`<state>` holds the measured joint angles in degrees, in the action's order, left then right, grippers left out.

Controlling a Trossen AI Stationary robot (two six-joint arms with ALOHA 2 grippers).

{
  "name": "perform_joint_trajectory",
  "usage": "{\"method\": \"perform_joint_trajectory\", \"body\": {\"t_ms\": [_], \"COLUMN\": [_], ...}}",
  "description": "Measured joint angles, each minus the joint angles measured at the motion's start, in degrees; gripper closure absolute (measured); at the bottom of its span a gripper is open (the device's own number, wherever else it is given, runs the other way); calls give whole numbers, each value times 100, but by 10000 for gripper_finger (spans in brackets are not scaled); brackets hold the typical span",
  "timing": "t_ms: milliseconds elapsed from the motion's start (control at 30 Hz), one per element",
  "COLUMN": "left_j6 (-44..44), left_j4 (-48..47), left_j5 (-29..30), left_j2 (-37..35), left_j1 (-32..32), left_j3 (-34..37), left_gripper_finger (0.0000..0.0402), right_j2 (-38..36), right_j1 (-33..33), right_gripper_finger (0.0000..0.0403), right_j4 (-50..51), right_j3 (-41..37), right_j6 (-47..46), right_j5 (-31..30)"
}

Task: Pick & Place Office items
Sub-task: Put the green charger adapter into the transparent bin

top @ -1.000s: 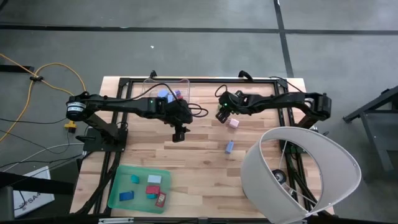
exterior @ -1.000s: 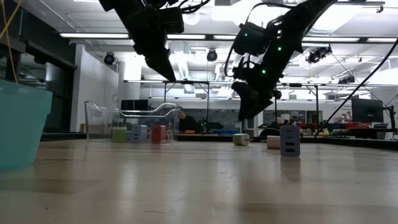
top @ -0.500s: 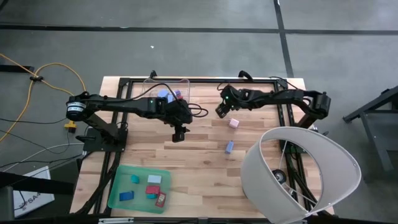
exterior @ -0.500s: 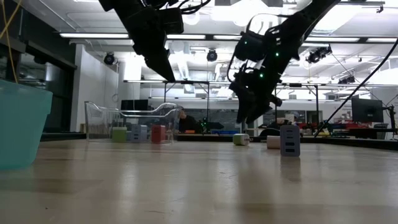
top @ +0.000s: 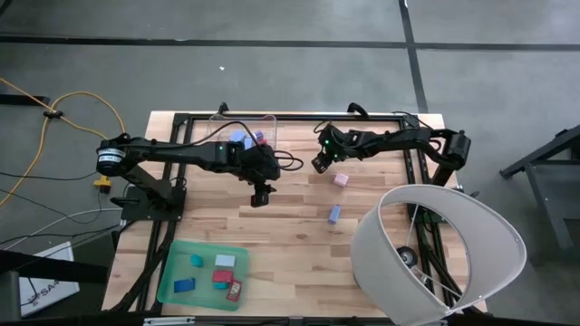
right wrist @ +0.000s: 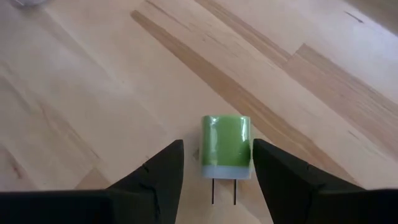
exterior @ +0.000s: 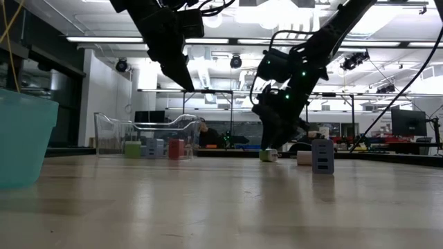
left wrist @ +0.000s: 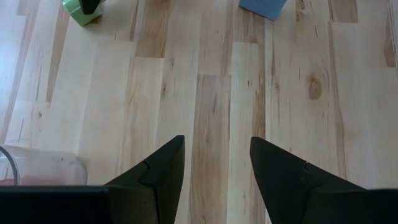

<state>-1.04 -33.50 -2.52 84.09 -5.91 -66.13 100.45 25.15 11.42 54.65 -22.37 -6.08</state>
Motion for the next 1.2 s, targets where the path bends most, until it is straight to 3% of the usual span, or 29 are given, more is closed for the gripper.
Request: {"method": "perform_joint_trajectory", "body": {"t_ms": [1200], "left_j6": [68], "left_j4": [-101], "left_j5": [-36], "left_j2": [1], "left_j1": [-2], "left_j3": [2], "left_gripper_finger": [224], "right_j2": [218], "right_j1": [-76], "right_gripper_finger": [223], "right_j4": [-92], "right_j3": [0], "right_j6": [-35], "right_j5": [-192]}}
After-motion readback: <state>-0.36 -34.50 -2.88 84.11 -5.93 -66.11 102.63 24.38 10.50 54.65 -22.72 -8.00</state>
